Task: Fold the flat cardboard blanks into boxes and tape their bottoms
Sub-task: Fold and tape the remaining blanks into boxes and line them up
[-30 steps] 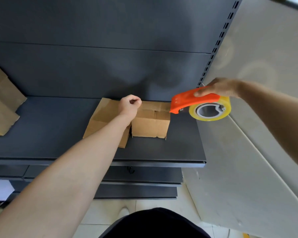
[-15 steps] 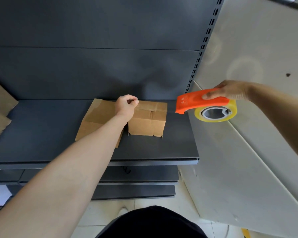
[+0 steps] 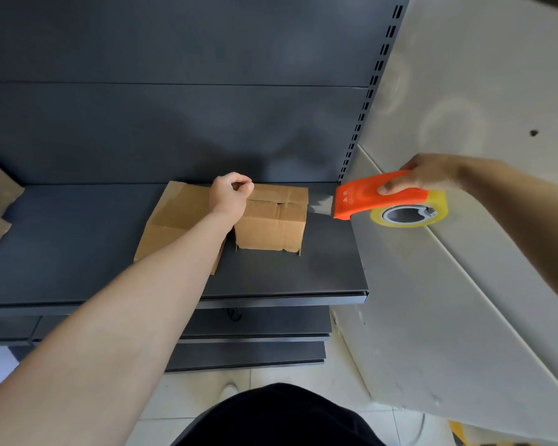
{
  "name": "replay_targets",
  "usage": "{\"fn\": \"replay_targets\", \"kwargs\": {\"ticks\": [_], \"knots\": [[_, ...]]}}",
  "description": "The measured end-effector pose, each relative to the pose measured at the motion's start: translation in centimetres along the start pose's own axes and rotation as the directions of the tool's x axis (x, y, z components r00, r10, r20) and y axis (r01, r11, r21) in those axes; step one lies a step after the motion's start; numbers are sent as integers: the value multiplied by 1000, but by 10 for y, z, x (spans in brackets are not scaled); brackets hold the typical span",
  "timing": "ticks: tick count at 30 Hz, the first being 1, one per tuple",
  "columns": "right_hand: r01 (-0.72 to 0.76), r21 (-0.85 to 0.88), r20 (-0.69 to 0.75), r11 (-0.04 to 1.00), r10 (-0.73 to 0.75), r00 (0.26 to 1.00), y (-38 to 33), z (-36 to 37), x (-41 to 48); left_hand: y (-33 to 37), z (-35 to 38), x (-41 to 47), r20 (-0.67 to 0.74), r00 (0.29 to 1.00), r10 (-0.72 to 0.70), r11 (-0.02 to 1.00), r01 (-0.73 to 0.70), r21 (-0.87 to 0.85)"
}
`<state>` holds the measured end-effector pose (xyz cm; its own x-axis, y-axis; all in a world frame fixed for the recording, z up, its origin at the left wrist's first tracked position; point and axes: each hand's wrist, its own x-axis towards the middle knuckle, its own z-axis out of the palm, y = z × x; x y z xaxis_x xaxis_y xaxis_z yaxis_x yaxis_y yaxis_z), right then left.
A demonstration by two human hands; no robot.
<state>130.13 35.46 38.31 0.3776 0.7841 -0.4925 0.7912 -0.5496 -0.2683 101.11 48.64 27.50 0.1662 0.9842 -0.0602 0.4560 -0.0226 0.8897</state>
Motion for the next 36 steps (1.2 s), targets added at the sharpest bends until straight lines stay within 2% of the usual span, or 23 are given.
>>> {"fn": "replay_targets", "kwargs": {"ticks": [8, 17, 23, 26, 32, 36], "knots": [[4, -119, -26, 993, -7, 1000, -30, 28, 16, 0, 0, -1, -11, 1000, -14, 1000, 14, -7], [37, -153, -29, 987, -42, 999, -68, 42, 24, -4, 0, 2, -19, 999, -29, 999, 29, -19], [23, -276, -162, 961, -70, 984, -96, 45, 14, 0, 2, 4, -36, 999, -39, 999, 39, 3], [-1, -389, -239, 921, -99, 966, -94, 80, 15, -1, 4, 2, -21, 999, -35, 999, 35, -1], [-111, -234, -367, 966, 18, 930, -80, 125, 45, -2, 2, 0, 0, 999, -49, 999, 49, -11], [-177, -193, -287, 965, 117, 951, -74, 144, 67, -3, 1, 2, 13, 994, -108, 993, 109, -53]]}}
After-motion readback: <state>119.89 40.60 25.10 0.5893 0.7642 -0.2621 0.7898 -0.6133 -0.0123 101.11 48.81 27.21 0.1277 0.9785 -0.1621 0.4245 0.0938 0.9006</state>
